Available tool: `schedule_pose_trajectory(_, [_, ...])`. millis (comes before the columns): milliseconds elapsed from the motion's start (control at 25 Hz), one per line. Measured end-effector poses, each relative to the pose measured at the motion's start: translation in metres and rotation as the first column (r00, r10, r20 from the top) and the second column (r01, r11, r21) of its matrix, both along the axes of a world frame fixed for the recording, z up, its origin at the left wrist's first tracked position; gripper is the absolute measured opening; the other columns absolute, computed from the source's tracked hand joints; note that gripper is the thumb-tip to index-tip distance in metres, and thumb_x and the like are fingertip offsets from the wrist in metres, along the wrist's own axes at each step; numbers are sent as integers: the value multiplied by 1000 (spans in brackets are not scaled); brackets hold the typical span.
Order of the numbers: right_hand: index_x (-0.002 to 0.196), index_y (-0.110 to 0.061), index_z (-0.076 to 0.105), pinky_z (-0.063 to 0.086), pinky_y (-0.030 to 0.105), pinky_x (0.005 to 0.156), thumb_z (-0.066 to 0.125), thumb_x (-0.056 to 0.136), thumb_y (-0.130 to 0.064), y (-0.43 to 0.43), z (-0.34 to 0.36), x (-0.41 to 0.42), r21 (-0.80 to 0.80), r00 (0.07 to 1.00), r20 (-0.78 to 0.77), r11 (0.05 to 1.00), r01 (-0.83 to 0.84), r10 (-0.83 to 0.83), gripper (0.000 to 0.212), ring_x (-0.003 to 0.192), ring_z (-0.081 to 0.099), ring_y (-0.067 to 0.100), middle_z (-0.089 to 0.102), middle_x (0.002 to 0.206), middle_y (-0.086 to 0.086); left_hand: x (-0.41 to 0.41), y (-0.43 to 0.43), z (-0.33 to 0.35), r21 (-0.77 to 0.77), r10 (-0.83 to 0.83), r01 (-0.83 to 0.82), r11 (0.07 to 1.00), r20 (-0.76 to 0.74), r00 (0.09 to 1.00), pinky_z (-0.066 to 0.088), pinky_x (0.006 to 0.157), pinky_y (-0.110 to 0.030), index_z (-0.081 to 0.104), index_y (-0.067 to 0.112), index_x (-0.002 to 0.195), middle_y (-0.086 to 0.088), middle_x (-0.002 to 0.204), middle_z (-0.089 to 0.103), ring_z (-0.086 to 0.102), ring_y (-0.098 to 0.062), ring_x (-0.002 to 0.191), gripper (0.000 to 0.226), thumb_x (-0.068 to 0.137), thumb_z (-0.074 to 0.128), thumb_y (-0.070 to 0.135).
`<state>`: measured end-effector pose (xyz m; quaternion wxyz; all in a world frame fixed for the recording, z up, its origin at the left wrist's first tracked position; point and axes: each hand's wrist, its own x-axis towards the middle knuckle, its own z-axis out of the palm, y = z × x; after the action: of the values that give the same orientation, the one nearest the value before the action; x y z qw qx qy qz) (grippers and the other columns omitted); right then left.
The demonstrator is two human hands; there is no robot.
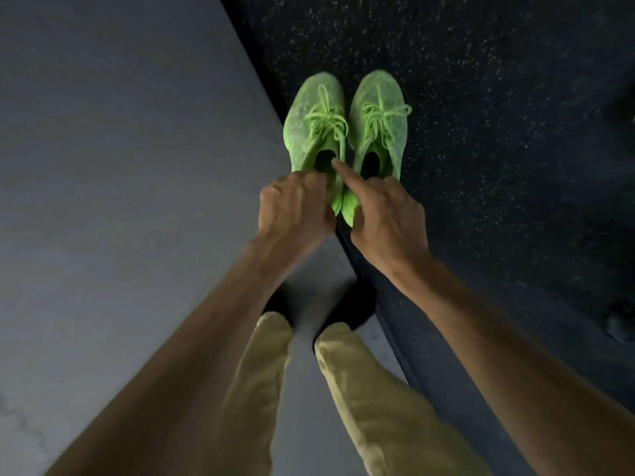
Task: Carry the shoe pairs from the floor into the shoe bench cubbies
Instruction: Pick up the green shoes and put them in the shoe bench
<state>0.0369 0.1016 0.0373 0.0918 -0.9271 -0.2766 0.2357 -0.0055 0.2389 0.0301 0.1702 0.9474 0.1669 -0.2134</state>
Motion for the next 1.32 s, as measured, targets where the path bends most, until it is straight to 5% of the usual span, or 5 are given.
schedule_pose_trajectory(320, [147,-29,39,47,38,62,57,82,-4,61,260,-49,72,990,17,987,-142,141,72,83,49,21,56,83,1,-67,51,259,79,59,-63,995,47,997,26,53,-31,65,21,104,-2,91,66,64,-30,78,27,79,64,29])
schedule_pose_trajectory(640, [144,-28,44,48,41,70,59,80,-7,146,479,-137,239,846,133,811,-533,517,69,89,53,26,62,91,2,-209,95,489,94,464,-499,862,250,850,31,55,-29,67,22,96,0,90,68,65,-33,77,22,75,66,30])
schedule_pose_trajectory(840, [137,-32,52,47,39,66,58,79,-10,191,568,-243,293,607,256,538,-791,753,62,91,53,24,62,90,-2,-343,102,585,123,687,-762,636,358,632,32,52,-29,63,26,86,3,85,65,63,-31,71,17,69,60,30])
schedule_pose_trajectory(1000, [132,-35,57,49,37,67,59,80,-11,221,615,-368,295,351,361,251,-922,864,57,91,56,23,63,89,-5,-475,80,623,176,808,-922,345,445,387,30,50,-30,61,25,83,4,85,63,62,-27,70,13,79,57,37])
schedule_pose_trajectory(1320, [136,-34,52,48,37,64,57,82,-19,218,651,-698,270,-198,434,-336,-902,879,56,87,56,27,64,89,0,-783,-3,662,168,873,-965,-200,478,-97,28,53,-30,46,25,72,1,81,64,61,-28,72,23,74,57,44])
